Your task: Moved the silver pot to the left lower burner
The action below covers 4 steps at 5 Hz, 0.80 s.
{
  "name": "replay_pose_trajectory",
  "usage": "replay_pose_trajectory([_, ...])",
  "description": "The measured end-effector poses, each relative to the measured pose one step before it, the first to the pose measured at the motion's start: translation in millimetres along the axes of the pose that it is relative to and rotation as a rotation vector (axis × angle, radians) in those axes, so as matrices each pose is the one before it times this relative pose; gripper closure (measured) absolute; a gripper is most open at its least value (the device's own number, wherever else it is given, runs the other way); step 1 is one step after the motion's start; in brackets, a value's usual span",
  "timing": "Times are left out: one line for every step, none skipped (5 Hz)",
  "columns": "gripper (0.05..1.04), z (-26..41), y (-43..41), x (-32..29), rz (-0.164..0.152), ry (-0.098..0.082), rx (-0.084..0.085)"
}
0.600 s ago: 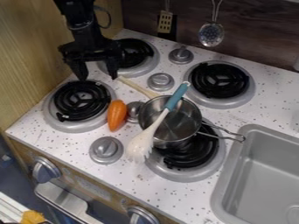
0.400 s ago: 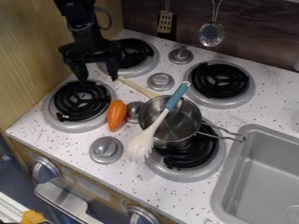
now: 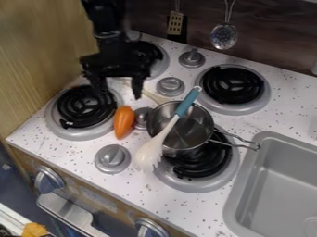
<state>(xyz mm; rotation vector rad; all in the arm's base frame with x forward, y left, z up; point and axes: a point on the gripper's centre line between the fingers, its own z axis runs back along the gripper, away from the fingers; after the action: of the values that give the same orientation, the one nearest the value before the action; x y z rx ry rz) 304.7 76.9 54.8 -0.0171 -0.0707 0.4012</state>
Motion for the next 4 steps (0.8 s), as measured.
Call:
replay_pose_trajectory([0.083, 8.79, -16.52, -9.79, -0.0237, 0.0350, -0.0073])
replay_pose_trajectory([0.083, 2.70, -16.87, -7.92, -0.0107, 0.0168, -0.0238])
replay_pose_trajectory([0.083, 0.27, -7.50, -15.72, 0.0442, -0.0688, -0.0055])
replay_pose_trajectory([0.083, -10.21, 2.46, -8.81, 0.0397, -0.0417, 0.0163])
